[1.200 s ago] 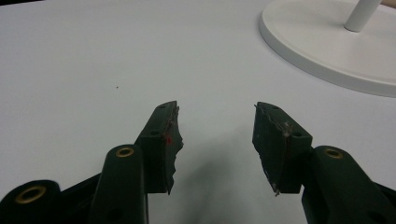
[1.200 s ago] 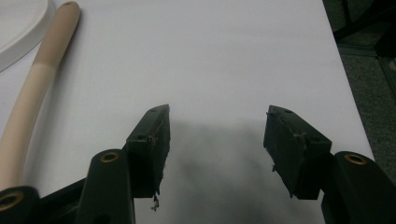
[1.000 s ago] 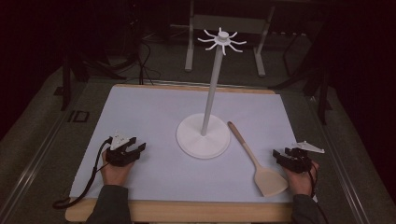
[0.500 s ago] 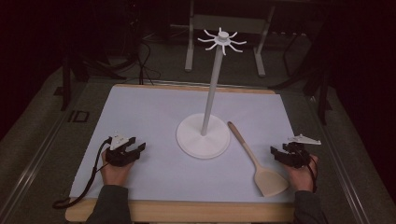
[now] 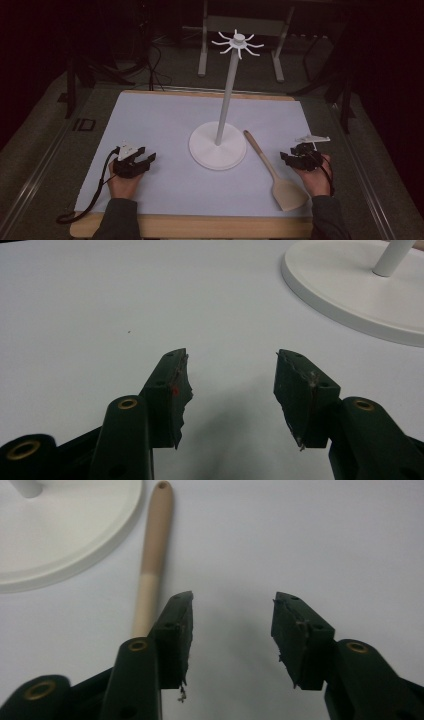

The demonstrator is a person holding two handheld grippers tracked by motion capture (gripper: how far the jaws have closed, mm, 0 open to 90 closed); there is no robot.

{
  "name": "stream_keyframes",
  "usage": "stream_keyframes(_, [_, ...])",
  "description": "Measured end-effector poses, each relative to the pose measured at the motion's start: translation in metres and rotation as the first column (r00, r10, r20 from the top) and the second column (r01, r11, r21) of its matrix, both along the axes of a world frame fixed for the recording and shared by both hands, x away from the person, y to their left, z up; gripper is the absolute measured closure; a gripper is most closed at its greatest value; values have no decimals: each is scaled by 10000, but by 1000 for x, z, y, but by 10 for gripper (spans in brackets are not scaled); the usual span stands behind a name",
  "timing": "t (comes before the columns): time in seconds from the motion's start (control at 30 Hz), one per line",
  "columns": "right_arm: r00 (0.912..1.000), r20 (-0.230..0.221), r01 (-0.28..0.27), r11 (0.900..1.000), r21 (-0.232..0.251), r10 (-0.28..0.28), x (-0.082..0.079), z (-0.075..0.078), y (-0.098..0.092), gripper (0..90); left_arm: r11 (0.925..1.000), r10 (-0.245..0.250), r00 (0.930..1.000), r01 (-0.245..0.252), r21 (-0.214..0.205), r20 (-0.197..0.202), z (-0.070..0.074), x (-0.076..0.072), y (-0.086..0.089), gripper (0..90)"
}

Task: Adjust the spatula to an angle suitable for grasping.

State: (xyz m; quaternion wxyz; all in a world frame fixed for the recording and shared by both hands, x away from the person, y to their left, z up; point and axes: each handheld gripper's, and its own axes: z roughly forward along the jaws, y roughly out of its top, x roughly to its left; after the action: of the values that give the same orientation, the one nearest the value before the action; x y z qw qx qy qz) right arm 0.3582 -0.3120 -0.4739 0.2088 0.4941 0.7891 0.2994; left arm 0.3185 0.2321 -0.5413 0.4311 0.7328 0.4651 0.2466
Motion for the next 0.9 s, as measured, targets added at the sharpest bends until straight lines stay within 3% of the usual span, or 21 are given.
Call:
stream_keyframes(0.4, [9958,-746,-547,9981,-298,523,22,12,28,601,10000,22,10000,-22,-18,8,0,0,0,477])
stream_keyframes(0.9, [9726,-2133,-1123,9904,-806,929,49,8,59,653,10000,38,10000,-38,-47,-1,0,0,0,477])
